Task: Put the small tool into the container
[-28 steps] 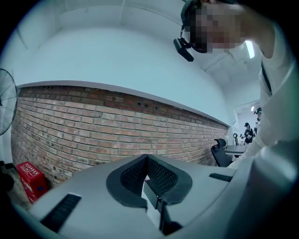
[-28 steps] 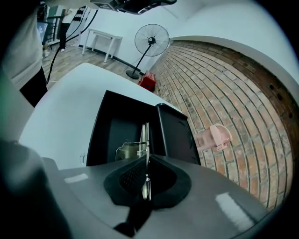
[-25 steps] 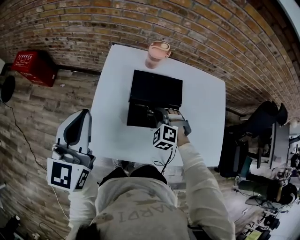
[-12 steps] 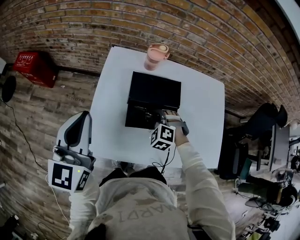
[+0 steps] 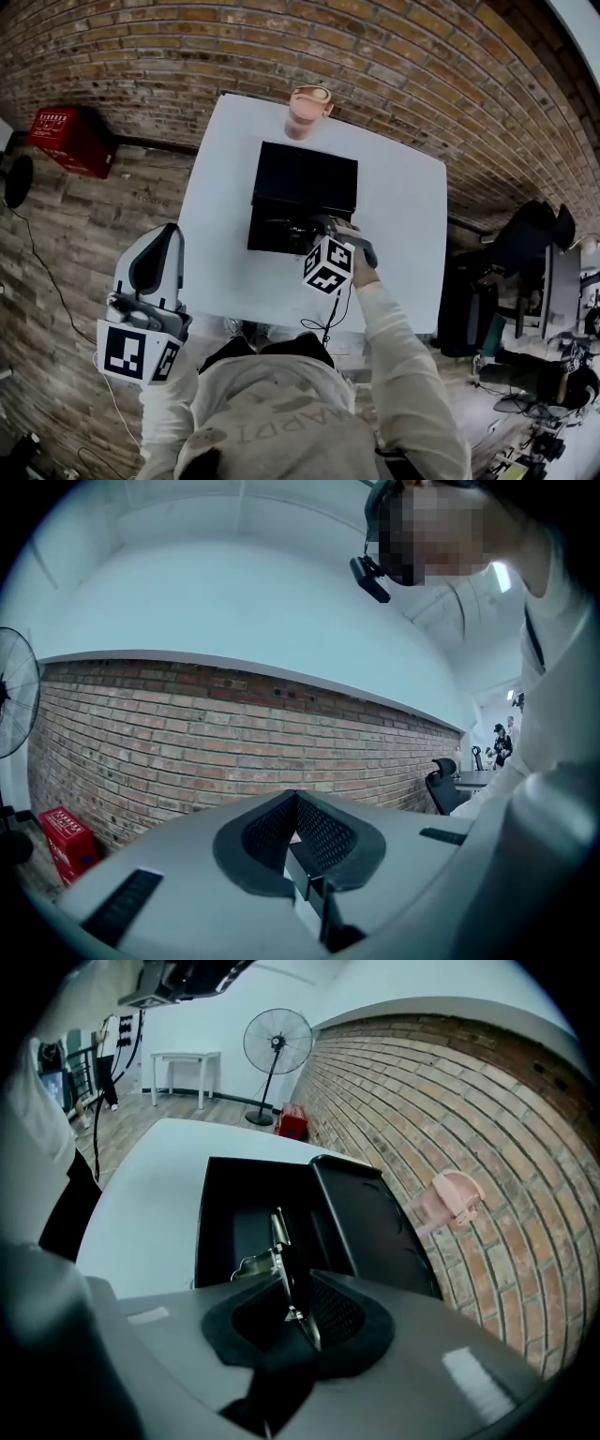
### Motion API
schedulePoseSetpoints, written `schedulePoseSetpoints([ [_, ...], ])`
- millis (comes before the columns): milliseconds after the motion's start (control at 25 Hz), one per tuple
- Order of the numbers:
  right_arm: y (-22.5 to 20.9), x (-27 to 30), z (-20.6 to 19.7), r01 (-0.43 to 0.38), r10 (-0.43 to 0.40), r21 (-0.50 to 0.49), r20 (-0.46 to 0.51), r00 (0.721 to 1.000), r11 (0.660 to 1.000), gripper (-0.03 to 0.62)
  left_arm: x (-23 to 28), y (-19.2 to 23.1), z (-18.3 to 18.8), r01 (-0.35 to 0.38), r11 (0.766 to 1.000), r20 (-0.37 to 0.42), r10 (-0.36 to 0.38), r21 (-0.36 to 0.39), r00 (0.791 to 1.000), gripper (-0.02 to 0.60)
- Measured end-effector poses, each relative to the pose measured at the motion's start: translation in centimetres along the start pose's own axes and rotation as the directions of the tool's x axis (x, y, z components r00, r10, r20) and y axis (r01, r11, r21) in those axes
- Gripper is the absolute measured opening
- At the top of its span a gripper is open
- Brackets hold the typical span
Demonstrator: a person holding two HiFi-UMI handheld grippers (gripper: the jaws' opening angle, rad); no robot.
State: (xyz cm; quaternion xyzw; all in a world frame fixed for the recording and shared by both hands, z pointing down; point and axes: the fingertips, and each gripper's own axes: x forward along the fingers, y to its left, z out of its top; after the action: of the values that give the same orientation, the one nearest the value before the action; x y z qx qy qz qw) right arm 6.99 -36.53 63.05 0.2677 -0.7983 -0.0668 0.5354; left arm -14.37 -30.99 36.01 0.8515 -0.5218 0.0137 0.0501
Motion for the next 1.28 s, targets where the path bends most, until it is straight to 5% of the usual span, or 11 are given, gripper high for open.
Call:
schedulePoseSetpoints([
  [200,0.0,-0.9,-0.4,-0.015,0.015,0.069,-0.002,1.0,0.997,0.091,-0.3,-0.8,0.2,0.011,1.0,0.007,-0.011,-0.002,1.0,0.005],
  [480,-1.0,-0.5,-1.0,0.166,-0.161,0.157,-0.048,0.986,0.974,0.106,-1.0,-1.8,0.4,0.023,1.0,0.014,-0.023,-0.002,1.0,0.005],
  [1000,1.8,-3.1,-0.9,0.22,-0.219,0.001,-0.037,0.975,0.976,0.114,-3.2,-2.2,0.6,0.011,1.0,0.027,-0.011,0.001,1.0,0.005],
  [1280,3.0,-4.6,-0.9,0.216,-0.215,0.04,-0.018,0.976,0.976,0.091,-3.8,-2.4,0.9,0.021,1.0,0.034,-0.021,0.005,0.999,0.005],
])
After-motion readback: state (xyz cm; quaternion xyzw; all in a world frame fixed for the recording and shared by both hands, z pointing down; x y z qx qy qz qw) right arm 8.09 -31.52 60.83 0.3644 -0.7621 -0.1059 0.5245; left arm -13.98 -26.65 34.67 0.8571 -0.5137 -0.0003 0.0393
